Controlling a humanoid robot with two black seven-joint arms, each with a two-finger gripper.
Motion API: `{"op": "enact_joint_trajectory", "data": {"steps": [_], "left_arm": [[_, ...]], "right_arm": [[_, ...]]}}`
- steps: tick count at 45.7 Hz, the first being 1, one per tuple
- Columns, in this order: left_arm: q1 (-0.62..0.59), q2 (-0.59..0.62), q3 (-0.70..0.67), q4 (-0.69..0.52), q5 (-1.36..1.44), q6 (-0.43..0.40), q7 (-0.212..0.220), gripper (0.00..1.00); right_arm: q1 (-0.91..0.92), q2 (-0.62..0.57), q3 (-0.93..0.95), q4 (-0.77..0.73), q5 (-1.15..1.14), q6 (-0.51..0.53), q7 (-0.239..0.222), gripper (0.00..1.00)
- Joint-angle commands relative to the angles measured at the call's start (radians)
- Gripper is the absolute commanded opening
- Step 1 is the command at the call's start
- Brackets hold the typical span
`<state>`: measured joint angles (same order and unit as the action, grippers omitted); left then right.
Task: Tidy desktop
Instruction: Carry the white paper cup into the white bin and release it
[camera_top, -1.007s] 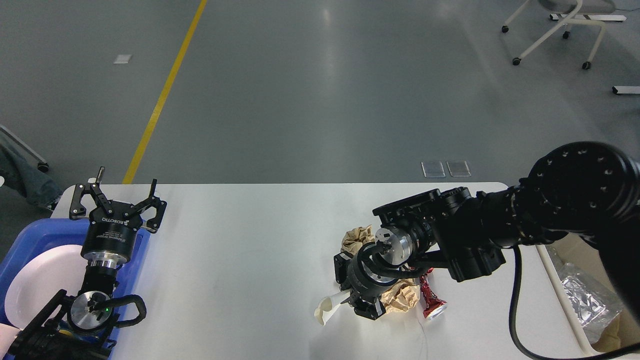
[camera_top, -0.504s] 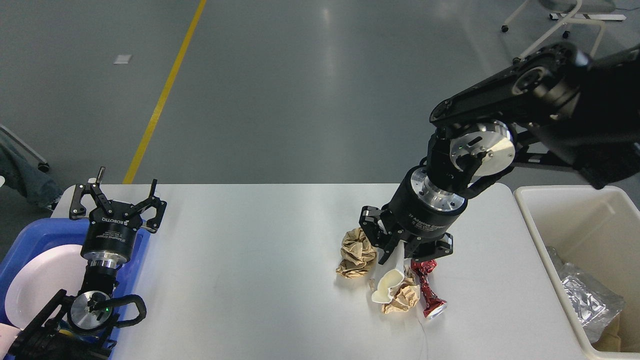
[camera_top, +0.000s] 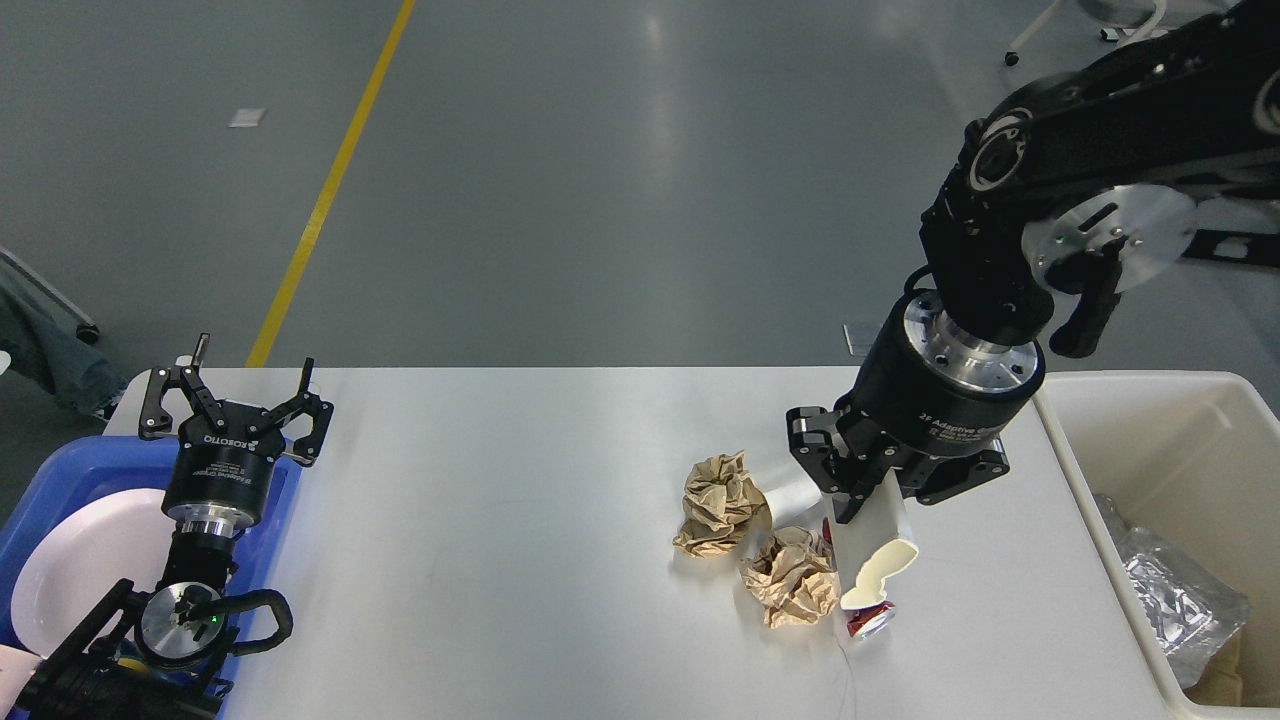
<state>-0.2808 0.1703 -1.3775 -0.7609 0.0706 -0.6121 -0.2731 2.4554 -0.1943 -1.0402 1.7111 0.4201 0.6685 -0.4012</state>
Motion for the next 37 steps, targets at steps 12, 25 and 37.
{"op": "enact_joint_trajectory", "data": {"steps": [12,25,37], "left_arm": [[0.0,0.0,0.0,0.0,0.0,0.0,0.0,0.96],[0.0,0.0,0.0,0.0,0.0,0.0,0.0,0.96],[0.0,0.0,0.0,0.0,0.0,0.0,0.0,0.96]], "right_arm": [[-0.14,-0.252,-0.254,-0.177,-0.147,-0.027,-0.001,0.0],[-0.487,-0.626,-0.078,-0.568,-0.464,-0.027,0.012,0.0],[-0.998,-0.651,0.297,-0.873,-0.638,-0.07,0.041,0.0]]}}
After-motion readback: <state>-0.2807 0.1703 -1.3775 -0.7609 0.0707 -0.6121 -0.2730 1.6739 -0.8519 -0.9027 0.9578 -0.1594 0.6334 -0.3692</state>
